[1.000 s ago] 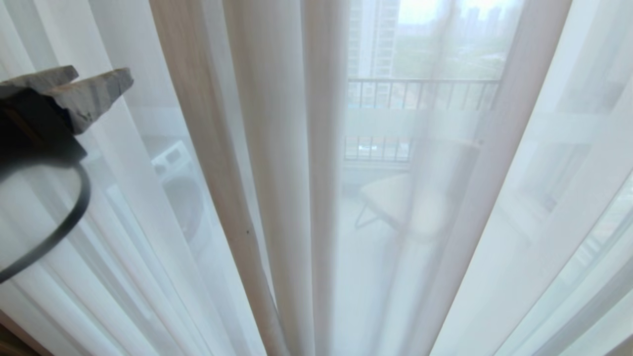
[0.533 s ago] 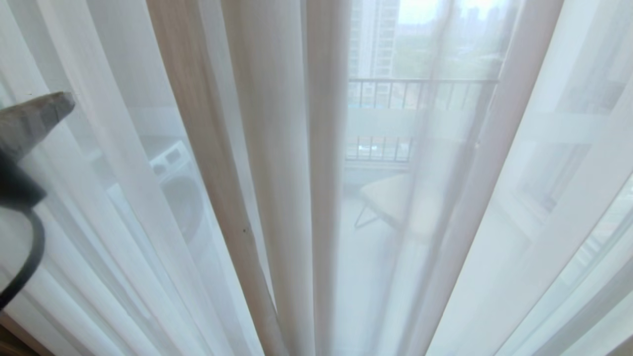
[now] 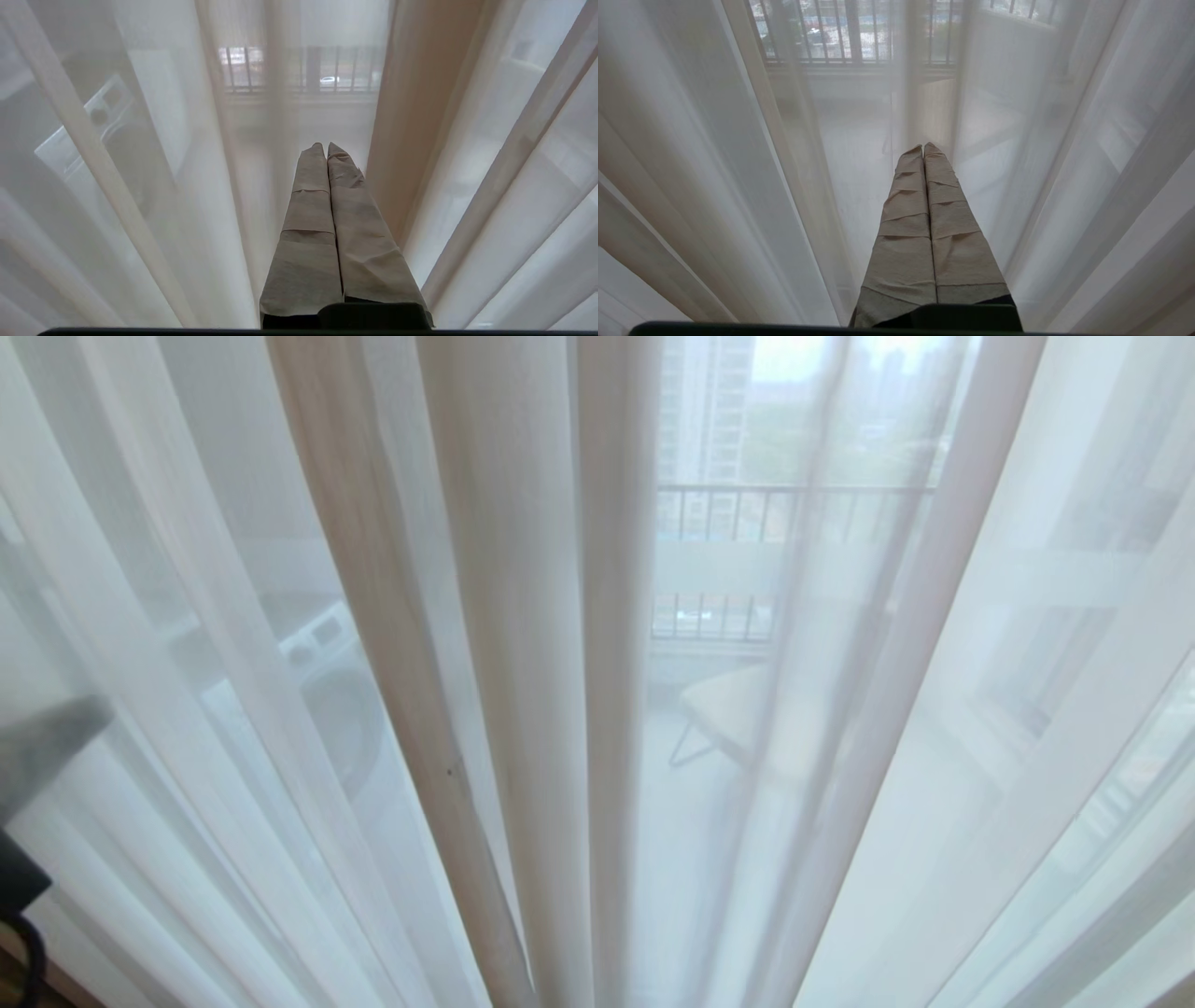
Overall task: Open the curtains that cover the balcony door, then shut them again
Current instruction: Close the outer curtains on both sides
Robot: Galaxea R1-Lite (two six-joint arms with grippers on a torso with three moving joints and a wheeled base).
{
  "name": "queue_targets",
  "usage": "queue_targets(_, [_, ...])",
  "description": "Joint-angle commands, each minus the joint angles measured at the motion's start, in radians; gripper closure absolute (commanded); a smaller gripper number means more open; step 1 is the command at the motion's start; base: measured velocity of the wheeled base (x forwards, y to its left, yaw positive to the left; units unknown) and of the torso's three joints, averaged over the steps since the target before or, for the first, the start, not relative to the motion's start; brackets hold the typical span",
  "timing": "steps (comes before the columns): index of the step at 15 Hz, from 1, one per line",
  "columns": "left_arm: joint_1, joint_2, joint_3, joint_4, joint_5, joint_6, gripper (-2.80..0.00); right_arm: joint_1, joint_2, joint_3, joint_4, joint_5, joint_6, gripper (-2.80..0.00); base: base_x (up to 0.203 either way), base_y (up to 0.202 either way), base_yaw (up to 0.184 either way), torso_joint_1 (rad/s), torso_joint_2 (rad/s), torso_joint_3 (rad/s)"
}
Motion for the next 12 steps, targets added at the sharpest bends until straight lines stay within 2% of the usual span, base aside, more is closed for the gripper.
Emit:
queue_targets(1, [0.157,-0.073,0.043,0.047,-0.112,-0.014,0.0,0.0,0.0,0.0,0.0,0.0,0.0,0.0,0.0,0.0,0.0,0.0,0.0,0.0])
queue_targets(3, [0.292,-0.144,0.132,0.069,-0.259,-0.02,0.0,0.0,0.0,0.0,0.0,0.0,0.0,0.0,0.0,0.0,0.0,0.0,0.0,0.0])
queue_targets(5, [0.323,-0.227,0.225,0.079,-0.325,-0.021,0.0,0.0,0.0,0.0,0.0,0.0,0.0,0.0,0.0,0.0,0.0,0.0,0.0,0.0])
queue_targets(9, [0.347,-0.473,0.349,0.145,-0.323,-0.02,0.0,0.0,0.0,0.0,0.0,0.0,0.0,0.0,0.0,0.0,0.0,0.0,0.0,0.0])
queue_targets(12, [0.398,-0.644,0.423,0.211,-0.32,-0.018,0.0,0.0,0.0,0.0,0.0,0.0,0.0,0.0,0.0,0.0,0.0,0.0,0.0,0.0])
